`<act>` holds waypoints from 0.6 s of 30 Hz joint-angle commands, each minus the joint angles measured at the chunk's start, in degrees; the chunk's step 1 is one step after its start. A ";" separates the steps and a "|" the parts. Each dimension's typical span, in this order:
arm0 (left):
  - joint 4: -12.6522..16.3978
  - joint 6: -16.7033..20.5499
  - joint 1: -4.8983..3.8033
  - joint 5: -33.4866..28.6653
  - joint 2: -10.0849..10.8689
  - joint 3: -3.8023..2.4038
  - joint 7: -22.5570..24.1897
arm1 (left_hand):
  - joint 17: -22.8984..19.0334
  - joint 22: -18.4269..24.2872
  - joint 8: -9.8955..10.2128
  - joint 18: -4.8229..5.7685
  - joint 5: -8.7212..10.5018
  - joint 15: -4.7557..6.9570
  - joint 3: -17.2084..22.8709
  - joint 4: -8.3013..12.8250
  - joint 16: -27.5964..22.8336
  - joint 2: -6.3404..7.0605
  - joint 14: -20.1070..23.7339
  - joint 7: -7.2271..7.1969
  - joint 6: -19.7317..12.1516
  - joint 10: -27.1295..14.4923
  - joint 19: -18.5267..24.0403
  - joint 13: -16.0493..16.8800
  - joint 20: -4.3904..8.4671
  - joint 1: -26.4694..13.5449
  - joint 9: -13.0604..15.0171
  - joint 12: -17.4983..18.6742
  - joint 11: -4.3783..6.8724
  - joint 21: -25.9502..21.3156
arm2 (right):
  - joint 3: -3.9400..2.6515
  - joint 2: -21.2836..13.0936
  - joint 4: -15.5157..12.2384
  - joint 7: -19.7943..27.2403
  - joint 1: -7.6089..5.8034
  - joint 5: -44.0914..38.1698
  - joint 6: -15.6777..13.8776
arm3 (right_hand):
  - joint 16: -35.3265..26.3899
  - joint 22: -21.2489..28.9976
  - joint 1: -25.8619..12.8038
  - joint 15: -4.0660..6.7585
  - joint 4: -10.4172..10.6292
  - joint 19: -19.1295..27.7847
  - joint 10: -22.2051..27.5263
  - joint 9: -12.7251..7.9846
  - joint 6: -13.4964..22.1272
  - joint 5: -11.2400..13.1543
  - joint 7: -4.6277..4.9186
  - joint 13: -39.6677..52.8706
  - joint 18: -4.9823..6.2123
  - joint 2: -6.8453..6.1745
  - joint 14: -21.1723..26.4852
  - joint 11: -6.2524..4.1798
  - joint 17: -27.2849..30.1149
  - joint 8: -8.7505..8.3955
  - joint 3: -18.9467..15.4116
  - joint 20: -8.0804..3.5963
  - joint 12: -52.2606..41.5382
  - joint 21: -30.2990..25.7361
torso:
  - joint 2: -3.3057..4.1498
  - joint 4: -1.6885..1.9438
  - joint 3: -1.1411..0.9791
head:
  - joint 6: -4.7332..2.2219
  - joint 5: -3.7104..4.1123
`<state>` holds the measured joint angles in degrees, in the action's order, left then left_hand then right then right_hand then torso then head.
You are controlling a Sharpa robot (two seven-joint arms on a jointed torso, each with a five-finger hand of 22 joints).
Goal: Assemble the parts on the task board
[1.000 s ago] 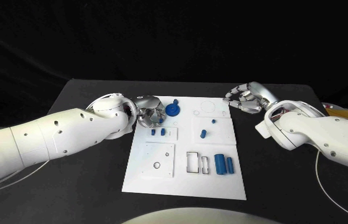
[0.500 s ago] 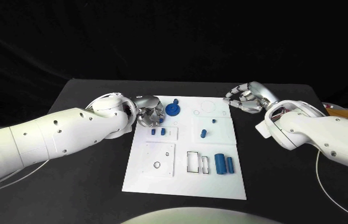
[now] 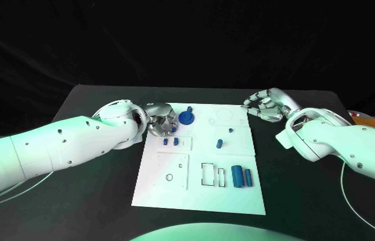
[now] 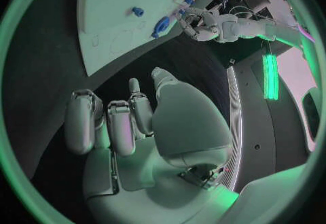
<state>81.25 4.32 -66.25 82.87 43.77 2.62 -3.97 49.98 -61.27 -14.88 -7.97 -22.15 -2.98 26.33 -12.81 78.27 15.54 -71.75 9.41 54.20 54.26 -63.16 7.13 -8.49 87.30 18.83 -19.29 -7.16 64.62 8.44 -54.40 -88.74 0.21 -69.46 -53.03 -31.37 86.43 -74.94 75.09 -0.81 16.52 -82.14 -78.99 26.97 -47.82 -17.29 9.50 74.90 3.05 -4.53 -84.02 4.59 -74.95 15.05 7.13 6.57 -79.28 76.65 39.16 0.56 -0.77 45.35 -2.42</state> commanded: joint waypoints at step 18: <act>-0.07 1.20 0.03 -0.73 0.30 -0.01 -0.34 | -2.02 0.80 3.26 -0.35 -0.36 -0.64 -1.16 -0.20 -0.05 0.08 1.38 1.35 -6.40 -2.99 1.12 0.22 -0.56 0.05 -2.25 -0.40 -0.74 -1.01 | 0.00 0.06 -0.01 0.78 0.05 -0.26 0.61 | -2.39 -4.63 0.25 0.58 0.04 2.07 11.57 0.03 1.34 -0.35 -0.14 -11.79 1.10 -0.33 -2.33 -0.09 -0.05 0.41 1.13 -0.24 13.49 -3.73 | 0.00 -0.01 0.00 | -0.17 -0.05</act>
<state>81.17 4.72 -66.25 82.58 44.04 2.62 -4.08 48.05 -60.54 -11.98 -7.97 -22.15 -3.61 25.61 -13.03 78.27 15.54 -70.71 10.66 47.97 51.48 -62.45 7.40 -9.21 87.30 16.61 -19.64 -7.89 63.73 8.45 -54.38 -88.72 0.22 -69.45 -53.03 -31.35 84.21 -74.92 75.11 -0.68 16.59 -80.26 -68.07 26.96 -46.85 -17.29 9.43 63.89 3.05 -4.55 -83.89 4.57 -74.88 15.29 8.04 6.34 -66.59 73.18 39.15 0.58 -0.77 45.20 -2.46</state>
